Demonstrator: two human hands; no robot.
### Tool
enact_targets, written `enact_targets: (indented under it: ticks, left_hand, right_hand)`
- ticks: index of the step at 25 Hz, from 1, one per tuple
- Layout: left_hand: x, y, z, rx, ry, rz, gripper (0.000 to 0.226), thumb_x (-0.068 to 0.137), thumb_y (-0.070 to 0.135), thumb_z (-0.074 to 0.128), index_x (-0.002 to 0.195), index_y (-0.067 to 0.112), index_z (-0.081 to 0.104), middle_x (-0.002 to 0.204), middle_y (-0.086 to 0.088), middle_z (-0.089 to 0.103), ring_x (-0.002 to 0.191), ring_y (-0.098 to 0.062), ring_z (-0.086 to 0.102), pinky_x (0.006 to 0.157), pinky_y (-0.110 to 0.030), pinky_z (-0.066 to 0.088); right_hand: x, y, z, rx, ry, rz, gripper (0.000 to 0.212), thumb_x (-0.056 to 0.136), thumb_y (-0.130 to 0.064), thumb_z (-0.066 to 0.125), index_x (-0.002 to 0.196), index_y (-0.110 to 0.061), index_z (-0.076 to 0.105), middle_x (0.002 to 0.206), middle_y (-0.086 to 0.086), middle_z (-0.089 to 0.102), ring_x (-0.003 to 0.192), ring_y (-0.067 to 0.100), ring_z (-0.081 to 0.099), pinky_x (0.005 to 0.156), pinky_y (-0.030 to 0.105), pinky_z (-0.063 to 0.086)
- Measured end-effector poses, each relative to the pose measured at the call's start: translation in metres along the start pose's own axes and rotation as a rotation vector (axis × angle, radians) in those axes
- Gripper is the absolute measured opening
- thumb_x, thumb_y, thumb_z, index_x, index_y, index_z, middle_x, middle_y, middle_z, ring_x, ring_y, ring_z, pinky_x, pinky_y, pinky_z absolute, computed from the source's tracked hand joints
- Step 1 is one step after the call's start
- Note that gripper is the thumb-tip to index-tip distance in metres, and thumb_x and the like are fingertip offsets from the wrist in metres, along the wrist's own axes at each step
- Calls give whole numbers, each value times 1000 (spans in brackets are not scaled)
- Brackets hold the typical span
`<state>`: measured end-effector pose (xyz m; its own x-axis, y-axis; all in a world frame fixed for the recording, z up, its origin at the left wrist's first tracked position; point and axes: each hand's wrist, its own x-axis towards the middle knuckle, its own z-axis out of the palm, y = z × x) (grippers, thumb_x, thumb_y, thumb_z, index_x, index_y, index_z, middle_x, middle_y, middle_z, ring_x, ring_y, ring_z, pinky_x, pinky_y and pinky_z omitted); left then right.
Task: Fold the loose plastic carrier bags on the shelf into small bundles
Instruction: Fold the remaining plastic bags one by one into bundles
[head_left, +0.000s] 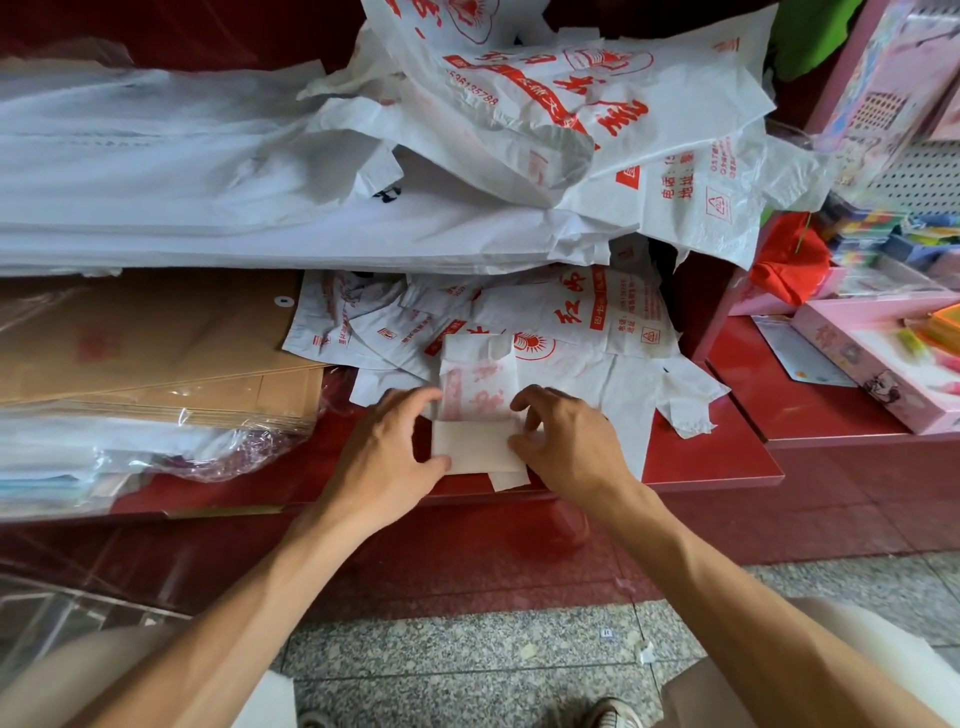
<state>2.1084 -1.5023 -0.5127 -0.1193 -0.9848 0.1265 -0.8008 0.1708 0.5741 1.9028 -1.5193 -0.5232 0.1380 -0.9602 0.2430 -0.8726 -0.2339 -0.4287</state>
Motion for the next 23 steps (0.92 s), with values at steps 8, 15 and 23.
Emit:
enact_targets:
  ticks: [8, 15, 23]
  left_hand:
    - [2, -4, -4, 338, -276, 226, 77, 75, 50, 74, 143, 27, 46, 144, 15, 38, 129, -10, 35, 109, -36, 32]
    - [2, 1, -13, -40, -166, 6, 10, 90, 32, 65, 84, 24, 68, 78, 9, 69, 77, -10, 65, 67, -31, 48]
    - [3, -5, 2, 173, -45, 48, 64, 83, 40, 72, 140, 26, 46, 118, 8, 61, 107, -13, 58, 93, -29, 45]
  right_hand:
    - [-3, 5, -20, -110, -363, -204, 63, 80, -58, 66, 135, -29, 53, 131, -15, 53, 113, 14, 45, 91, 35, 44]
    - [1, 3, -29, 256, -297, -49, 34, 85, -23, 64, 118, -27, 63, 93, -9, 66, 81, 2, 60, 73, 25, 51]
    - [-7, -6, -5, -134, 39, -315, 43, 85, -32, 62, 126, -25, 54, 123, -5, 54, 106, 18, 53, 81, 33, 48]
